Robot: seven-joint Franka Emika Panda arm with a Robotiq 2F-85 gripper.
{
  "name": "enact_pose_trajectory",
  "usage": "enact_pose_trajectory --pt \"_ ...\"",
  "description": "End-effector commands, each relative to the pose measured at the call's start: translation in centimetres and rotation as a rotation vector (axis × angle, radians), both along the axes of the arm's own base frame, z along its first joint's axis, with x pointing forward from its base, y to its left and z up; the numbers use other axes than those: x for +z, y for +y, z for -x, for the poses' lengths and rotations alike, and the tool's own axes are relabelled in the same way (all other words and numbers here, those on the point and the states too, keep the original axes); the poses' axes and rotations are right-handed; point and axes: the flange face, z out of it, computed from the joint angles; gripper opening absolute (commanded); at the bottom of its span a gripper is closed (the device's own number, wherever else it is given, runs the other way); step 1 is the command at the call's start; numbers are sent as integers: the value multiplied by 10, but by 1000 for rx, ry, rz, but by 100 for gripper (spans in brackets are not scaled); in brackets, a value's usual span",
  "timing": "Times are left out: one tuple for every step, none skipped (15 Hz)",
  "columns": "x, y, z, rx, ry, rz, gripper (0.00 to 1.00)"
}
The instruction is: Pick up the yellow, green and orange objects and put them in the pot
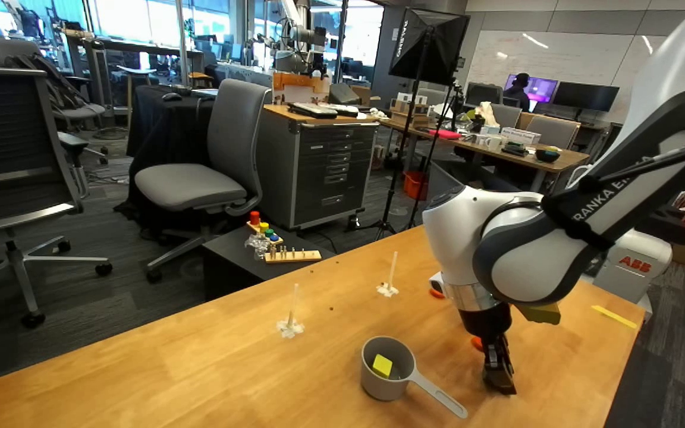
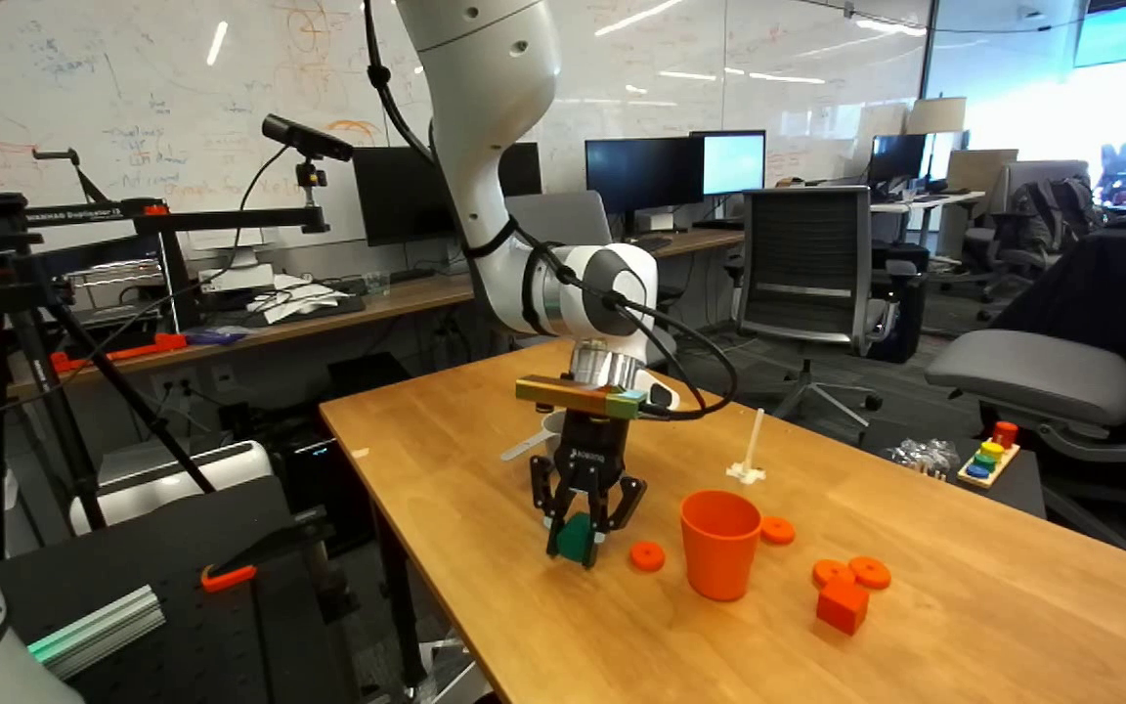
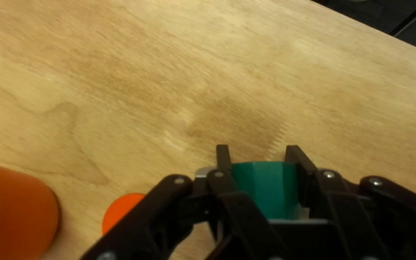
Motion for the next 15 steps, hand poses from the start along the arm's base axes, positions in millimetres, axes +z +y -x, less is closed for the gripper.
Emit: enact_pose_trajectory --pt "20 10 -6 34 -37 3 17" --pt "29 19 -12 46 -49 -2 17" --pt "37 28 -18 59 -65 -7 17" --pt "48 41 -25 77 -85 -15 17" --pt "61 55 -32 96 -106 -25 17" --pt "70 68 -39 112 -126 -35 17" --pt "82 84 -47 130 -145 -47 17" --pt "89 96 -54 142 -161 -61 17" --pt "98 110 -61 150 -174 -77 17" --pt "104 122 -68 159 -183 -93 17" --pt "108 133 -74 168 -192 -105 17" --pt "113 142 -79 177 -203 -106 17" --pt "113 149 -84 184 -208 -108 17" --pt "114 154 -87 187 -213 -111 17" --pt "113 157 -91 189 -212 -116 17"
